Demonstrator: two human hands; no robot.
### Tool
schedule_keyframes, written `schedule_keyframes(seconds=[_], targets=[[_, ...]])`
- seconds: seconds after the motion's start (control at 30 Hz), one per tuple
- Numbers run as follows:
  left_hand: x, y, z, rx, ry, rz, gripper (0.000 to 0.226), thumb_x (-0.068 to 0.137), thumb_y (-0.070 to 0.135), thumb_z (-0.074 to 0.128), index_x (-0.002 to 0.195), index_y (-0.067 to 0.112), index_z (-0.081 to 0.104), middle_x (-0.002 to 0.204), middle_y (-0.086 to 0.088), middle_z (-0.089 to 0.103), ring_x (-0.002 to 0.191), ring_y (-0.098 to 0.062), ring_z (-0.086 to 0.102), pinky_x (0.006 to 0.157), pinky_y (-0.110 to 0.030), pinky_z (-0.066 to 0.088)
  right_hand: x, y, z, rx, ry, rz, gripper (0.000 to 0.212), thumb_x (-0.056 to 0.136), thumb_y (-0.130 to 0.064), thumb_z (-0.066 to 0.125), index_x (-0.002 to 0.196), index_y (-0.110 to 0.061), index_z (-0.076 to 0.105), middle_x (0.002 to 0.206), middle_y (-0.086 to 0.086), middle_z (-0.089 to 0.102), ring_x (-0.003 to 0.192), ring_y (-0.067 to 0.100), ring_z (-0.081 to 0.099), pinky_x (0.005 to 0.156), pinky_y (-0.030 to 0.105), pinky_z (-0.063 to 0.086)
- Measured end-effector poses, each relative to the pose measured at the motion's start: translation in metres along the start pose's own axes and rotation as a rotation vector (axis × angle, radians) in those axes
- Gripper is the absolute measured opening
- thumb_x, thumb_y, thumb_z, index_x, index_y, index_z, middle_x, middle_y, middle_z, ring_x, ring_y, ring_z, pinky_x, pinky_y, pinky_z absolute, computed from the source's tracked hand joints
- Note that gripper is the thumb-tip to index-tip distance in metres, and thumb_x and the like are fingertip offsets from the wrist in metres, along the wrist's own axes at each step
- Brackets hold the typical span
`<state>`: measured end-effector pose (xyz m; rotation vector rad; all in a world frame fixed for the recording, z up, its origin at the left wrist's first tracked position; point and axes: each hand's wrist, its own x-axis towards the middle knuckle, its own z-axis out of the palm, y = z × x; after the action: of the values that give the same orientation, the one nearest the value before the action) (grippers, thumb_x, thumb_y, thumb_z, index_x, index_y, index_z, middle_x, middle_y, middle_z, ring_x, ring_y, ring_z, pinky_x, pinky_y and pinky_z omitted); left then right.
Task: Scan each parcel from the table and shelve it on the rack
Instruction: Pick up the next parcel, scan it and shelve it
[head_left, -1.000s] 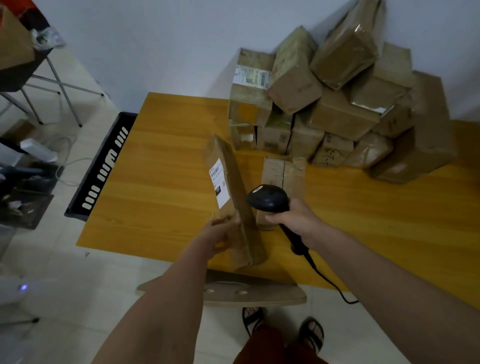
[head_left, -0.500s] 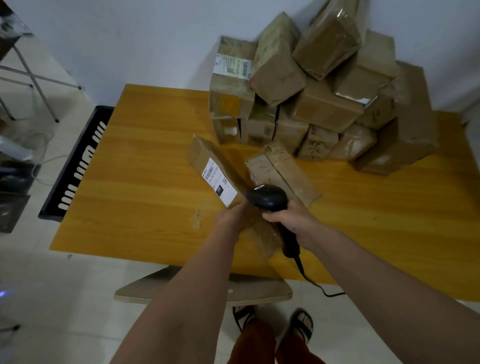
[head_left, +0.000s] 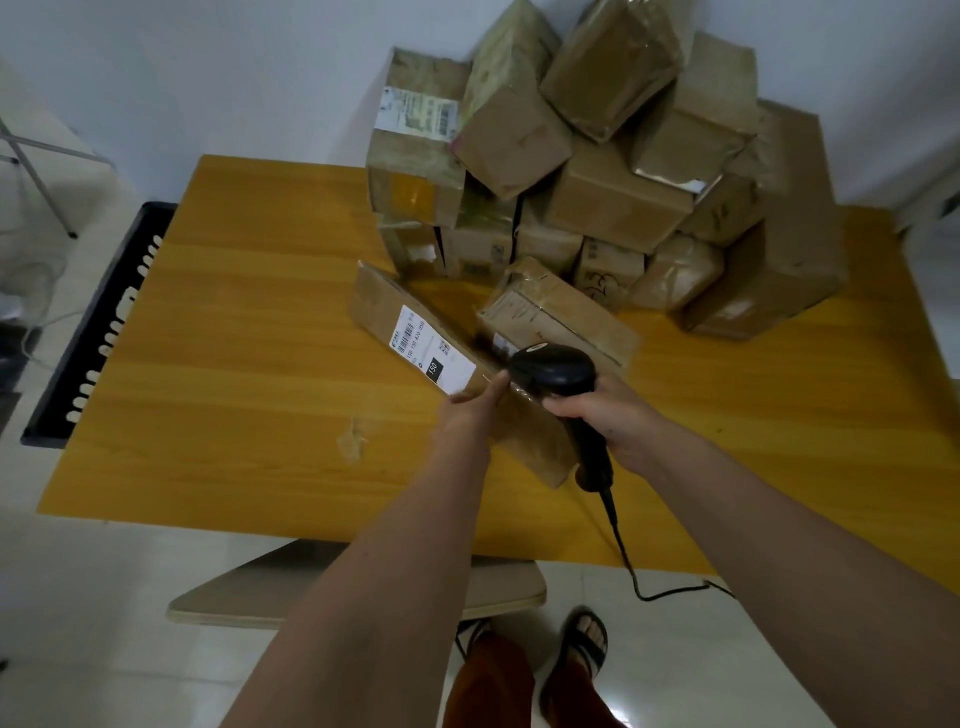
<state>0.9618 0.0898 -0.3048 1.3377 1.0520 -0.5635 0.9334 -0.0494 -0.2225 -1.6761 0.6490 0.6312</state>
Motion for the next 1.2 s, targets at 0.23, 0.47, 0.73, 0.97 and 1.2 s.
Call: schedule_keyframes(seconds=[0.23,0.47,0.73,0.97,1.2], targets=[[0.002,-0.008,0.025,-0.226,0.085,0.033,0.055,0.059,0.044,0.09,0.094,0.02,0.054,0.114,-0.011,0.06,0.101,-0.029,0.06,0.084,-0.044,0.055,0.004,-0.004,-0.015,0.025,-0.04,0.011,0.026,0.083,-0.01,0.071,0.108,-0.014,0.068,0.102,0.008,0.07,0.094,0.022,0.064,0.073,0.032,0.051],[-0.002,0.001,0.011,-0.294,-0.03,-0.048,0.09,0.054,0.043,0.092,0.128,0.013,0.05,0.116,-0.007,0.062,0.106,-0.027,0.059,0.091,-0.047,0.053,0.0,-0.008,-0.024,0.021,-0.089,-0.015,0.025,0.083,-0.006,0.069,0.107,-0.012,0.069,0.097,0.008,0.071,0.094,0.023,0.066,0.077,0.035,0.053],[-0.02,0.009,0.005,-0.151,-0.08,-0.095,0.075,0.055,0.029,0.093,0.118,0.011,0.055,0.11,-0.011,0.065,0.098,-0.029,0.064,0.082,-0.045,0.057,-0.014,-0.001,-0.024,-0.065,-0.088,-0.032,0.015,0.083,-0.012,0.071,0.096,-0.017,0.068,0.097,0.006,0.068,0.096,0.023,0.063,0.081,0.035,0.047],[-0.072,-0.007,0.004,-0.24,0.287,0.285,0.087,0.047,0.019,0.097,0.116,0.015,0.044,0.114,-0.007,0.058,0.109,-0.025,0.058,0.094,-0.047,0.052,-0.055,-0.01,-0.022,-0.091,-0.065,-0.178,0.026,0.085,-0.014,0.07,0.11,-0.017,0.064,0.1,0.0,0.067,0.1,0.018,0.06,0.077,0.028,0.044],[-0.131,0.032,0.012,0.021,0.48,0.706,0.108,0.044,0.03,0.095,0.132,0.015,0.034,0.129,-0.002,0.043,0.124,-0.02,0.043,0.096,-0.032,0.043,-0.127,-0.045,-0.04,-0.022,0.001,-0.464,0.008,0.086,-0.013,0.069,0.09,-0.02,0.068,0.097,0.01,0.069,0.086,0.015,0.064,0.068,0.029,0.051]])
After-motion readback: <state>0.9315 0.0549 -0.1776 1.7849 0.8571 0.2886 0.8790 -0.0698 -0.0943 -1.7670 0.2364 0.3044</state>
